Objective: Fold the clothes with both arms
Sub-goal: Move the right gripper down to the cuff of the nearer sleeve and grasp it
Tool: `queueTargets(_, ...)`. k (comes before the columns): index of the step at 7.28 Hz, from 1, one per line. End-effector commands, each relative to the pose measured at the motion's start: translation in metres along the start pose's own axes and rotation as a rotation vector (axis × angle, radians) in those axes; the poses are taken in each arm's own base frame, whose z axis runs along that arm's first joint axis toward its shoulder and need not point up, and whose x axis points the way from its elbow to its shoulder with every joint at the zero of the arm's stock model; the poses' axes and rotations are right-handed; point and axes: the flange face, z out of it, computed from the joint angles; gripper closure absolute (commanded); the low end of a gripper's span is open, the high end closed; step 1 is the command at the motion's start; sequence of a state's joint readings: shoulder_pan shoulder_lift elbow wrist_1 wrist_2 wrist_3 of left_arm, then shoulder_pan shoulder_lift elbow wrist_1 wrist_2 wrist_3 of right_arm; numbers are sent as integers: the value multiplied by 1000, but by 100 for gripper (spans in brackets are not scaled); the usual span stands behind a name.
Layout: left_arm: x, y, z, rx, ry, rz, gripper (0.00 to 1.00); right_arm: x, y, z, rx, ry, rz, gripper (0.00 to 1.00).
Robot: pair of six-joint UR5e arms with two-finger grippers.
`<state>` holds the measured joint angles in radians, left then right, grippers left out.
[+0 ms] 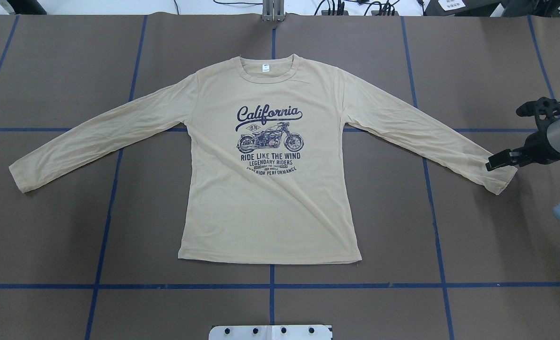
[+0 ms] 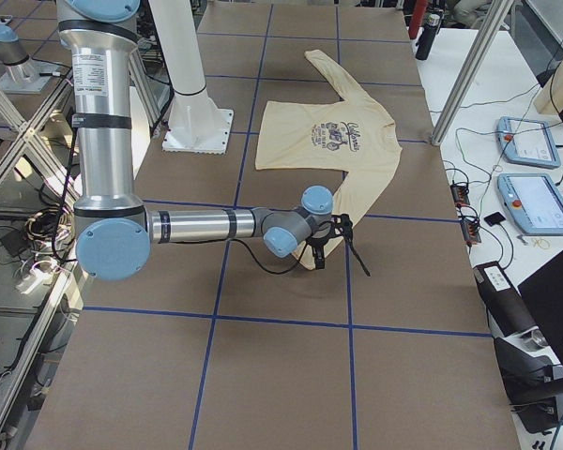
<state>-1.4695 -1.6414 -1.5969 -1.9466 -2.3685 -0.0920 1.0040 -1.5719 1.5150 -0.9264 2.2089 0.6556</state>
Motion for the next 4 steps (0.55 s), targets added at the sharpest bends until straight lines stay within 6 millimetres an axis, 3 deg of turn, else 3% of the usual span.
queueTargets(1,1,0,0,1,0,1,0,7,9,2,-17,1,9,1)
queueTargets(4,1,-1,-1,2,0,2,0,6,12,6,-30,-2,8,6)
